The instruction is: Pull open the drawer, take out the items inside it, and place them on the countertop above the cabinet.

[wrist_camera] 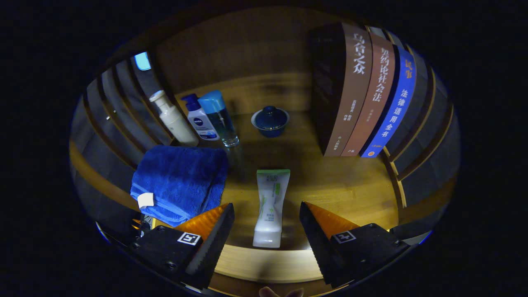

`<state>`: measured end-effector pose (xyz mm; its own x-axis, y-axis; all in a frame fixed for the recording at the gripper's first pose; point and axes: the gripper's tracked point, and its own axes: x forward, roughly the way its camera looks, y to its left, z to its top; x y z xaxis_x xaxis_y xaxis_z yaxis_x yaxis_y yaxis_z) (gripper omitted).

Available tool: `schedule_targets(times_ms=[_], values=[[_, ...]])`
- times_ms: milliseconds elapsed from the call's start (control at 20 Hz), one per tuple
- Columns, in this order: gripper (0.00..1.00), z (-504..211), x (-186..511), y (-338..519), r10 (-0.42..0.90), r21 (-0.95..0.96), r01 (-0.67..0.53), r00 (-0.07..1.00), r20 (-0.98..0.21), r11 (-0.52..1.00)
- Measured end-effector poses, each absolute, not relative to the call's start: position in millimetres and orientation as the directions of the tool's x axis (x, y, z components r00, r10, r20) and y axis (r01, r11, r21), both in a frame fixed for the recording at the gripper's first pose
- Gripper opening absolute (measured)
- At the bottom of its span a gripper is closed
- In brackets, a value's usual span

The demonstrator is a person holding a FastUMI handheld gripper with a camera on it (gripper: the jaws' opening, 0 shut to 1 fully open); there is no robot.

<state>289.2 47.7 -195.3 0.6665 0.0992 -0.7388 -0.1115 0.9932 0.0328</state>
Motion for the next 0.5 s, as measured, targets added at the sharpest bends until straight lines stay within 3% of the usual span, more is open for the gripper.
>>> schedule_targets(times_ms=[200,500], values=[[1.0,-176,258,52,0.083,-0.019,-0.124,0.768,-0.635,0.992],[1.0,-133,197,55,0.042,-0.163,-0.11,0.927,-0.371,0.98]])
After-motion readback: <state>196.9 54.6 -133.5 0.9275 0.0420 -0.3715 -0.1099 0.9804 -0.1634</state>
